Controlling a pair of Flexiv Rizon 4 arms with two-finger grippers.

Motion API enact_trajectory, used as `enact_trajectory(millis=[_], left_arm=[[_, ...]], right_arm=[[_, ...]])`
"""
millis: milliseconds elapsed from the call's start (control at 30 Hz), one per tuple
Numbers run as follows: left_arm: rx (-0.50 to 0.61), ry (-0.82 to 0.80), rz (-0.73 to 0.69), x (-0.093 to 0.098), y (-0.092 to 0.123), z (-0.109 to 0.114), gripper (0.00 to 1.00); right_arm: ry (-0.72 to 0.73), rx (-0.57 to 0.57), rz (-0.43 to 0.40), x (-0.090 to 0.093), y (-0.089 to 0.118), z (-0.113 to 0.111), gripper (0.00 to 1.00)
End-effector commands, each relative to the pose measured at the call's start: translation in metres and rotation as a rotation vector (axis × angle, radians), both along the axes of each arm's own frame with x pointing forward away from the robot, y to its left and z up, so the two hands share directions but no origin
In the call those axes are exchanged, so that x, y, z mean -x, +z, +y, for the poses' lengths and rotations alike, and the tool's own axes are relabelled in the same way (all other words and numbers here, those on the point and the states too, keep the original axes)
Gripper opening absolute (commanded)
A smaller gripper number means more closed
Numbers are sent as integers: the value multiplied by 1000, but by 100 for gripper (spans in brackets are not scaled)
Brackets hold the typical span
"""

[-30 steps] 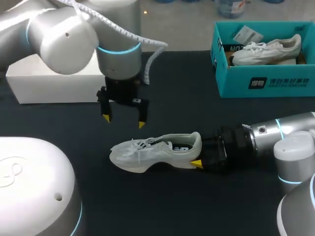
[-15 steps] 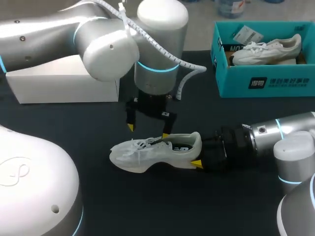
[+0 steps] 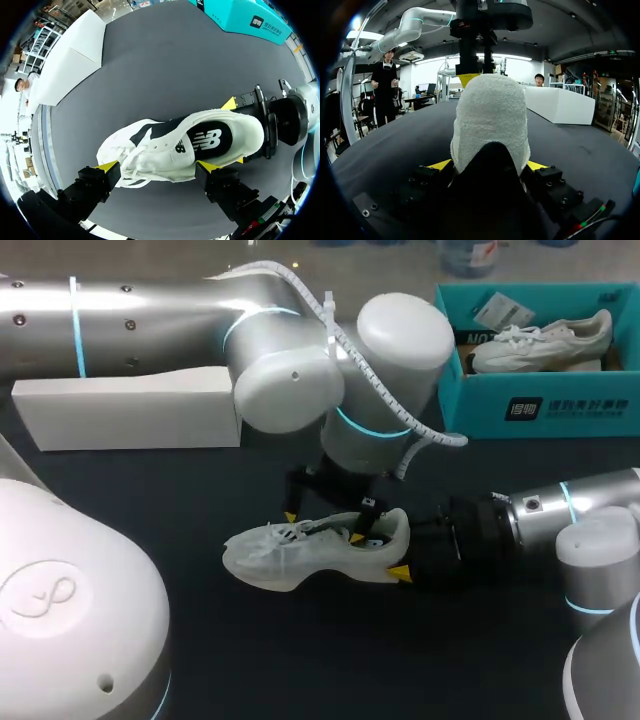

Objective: Take the shoe out of the shoebox, open the shoe tongue, remove and reinsert the insole, then place the shoe into the shoebox

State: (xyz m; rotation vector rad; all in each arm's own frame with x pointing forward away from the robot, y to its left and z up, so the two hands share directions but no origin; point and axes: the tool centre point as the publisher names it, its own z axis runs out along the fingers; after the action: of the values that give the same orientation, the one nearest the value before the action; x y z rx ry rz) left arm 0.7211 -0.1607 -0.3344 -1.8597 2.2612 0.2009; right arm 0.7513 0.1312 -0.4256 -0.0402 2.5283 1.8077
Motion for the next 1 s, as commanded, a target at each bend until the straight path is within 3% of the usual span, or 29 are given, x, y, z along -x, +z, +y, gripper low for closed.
enact_trajectory(millis=[33,367,733,1000], left_arm=[[-9,16,-18,4,-5,0,100],[-30,50,-17,1,-19,3,100],[0,85,-27,-4,-8,-9,100],[-28,91,-21,1,-22,-12,100]], right_arm=[[-2,4,1,3,-5,3,0],[-2,4,1,3,-5,3,0],[-2,4,1,3,-5,3,0],[-2,4,1,3,-5,3,0]])
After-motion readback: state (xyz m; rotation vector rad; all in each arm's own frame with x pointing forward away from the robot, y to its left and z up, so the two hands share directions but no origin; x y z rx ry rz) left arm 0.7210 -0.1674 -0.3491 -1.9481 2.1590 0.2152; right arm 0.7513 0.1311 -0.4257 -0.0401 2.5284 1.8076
